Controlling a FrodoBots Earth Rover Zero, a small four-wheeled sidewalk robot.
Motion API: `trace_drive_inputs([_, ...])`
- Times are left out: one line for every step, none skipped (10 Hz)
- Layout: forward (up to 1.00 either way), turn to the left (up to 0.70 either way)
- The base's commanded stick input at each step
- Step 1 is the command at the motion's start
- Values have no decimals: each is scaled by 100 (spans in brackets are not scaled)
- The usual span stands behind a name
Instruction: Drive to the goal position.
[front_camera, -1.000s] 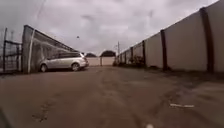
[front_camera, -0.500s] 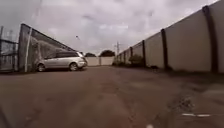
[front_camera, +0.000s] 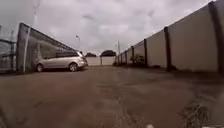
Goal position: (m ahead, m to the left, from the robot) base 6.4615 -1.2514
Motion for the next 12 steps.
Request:
trace_drive_inputs([60, -8])
trace_drive_inputs([60, -2])
trace_drive_inputs([60, 0])
trace_drive_inputs([60, 0])
trace_drive_inputs([60, 0])
trace_drive_inputs([60, 0])
trace_drive_inputs([60, 0])
trace_drive_inputs([60, -1])
trace_drive_inputs([60, -5])
trace_drive_inputs([60, -10])
trace_drive_inputs([60, -12])
trace_drive_inputs([60, -11])
